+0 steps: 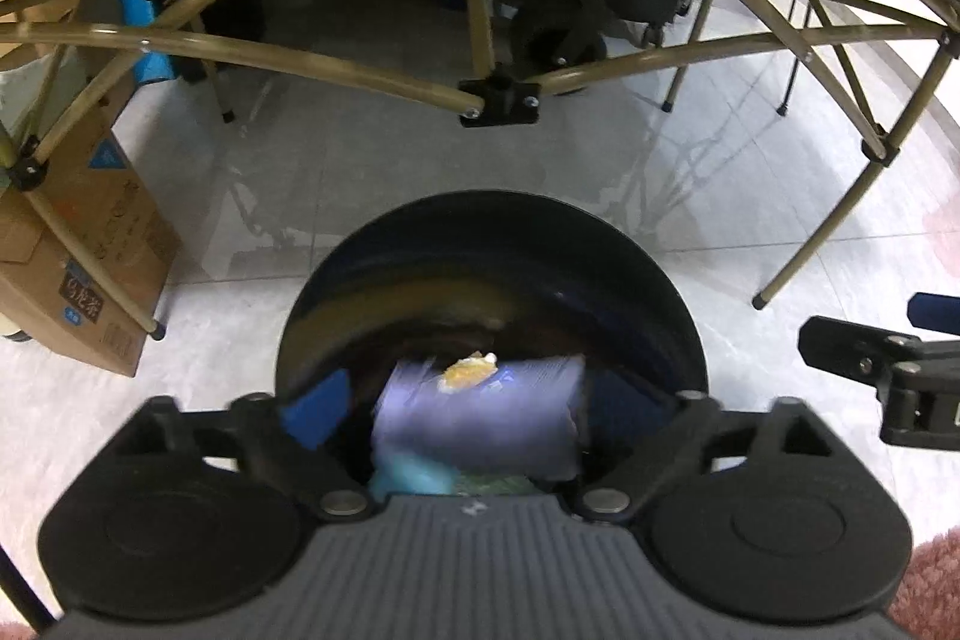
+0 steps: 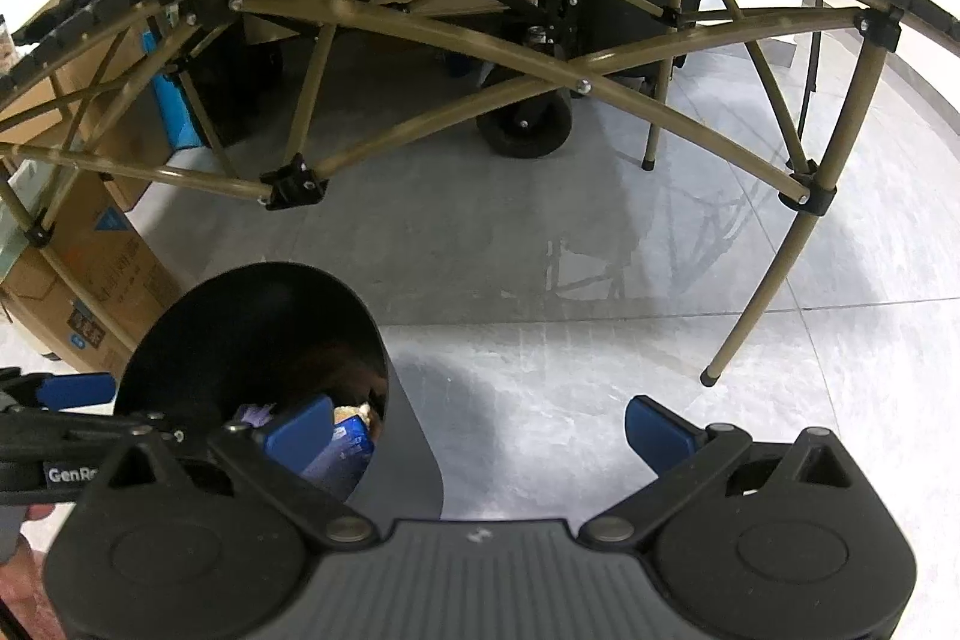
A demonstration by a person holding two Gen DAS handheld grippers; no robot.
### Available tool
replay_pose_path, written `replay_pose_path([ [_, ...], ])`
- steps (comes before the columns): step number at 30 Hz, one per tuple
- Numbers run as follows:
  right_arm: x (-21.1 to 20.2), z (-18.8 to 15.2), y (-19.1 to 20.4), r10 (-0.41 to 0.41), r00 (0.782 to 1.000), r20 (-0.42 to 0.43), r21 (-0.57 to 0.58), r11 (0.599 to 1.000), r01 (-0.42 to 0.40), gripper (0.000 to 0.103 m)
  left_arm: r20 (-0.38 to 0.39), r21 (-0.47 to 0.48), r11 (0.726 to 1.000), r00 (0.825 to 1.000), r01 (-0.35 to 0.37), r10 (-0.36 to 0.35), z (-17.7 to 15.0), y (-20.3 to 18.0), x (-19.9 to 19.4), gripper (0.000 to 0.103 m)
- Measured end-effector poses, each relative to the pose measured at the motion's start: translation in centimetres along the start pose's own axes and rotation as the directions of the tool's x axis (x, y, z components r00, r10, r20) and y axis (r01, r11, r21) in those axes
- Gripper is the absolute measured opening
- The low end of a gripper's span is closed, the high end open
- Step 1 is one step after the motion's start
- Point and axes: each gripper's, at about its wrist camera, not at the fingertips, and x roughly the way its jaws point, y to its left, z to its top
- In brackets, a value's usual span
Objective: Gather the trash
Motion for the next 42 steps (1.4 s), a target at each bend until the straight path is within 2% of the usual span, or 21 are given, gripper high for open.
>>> replay_pose_path([
  [8, 0.0, 0.0, 0.2, 0.01, 1.0, 0.003, -0.006, 1.0, -0.01, 0.103, 0.021, 0.01, 1.0, 1.0, -0.017, 0.017, -0.1, -0.3, -0.5, 0.103],
  [28, -0.4, -0.2, 1.0, 0.034, 0.999, 0.009, -0.034, 0.999, -0.034, 0.103, 0.049, -0.002, 0.998, 0.997, -0.063, 0.063, 0.0, -0.1, -1.7, 0.103],
  [33, -3.0, 0.4, 1.7, 0.074, 0.995, 0.061, -0.023, 0.997, -0.073, 0.103, 0.094, -0.008, 0.994, 0.99, -0.107, 0.107, 0.1, 0.7, -4.3, 0.103],
  [37, -6.4, 0.7, 2.5, 0.094, 0.989, 0.116, -0.018, 0.996, -0.092, 0.103, 0.13, -0.046, 0.994, 0.986, -0.104, 0.109, 0.2, 1.7, -8.0, 0.103],
  [42, -11.7, 0.1, 3.2, 0.118, 0.977, 0.178, -0.025, 0.993, -0.116, 0.103, 0.195, -0.048, 0.994, 0.975, -0.1, 0.107, -0.7, 2.2, -13.2, 0.103],
])
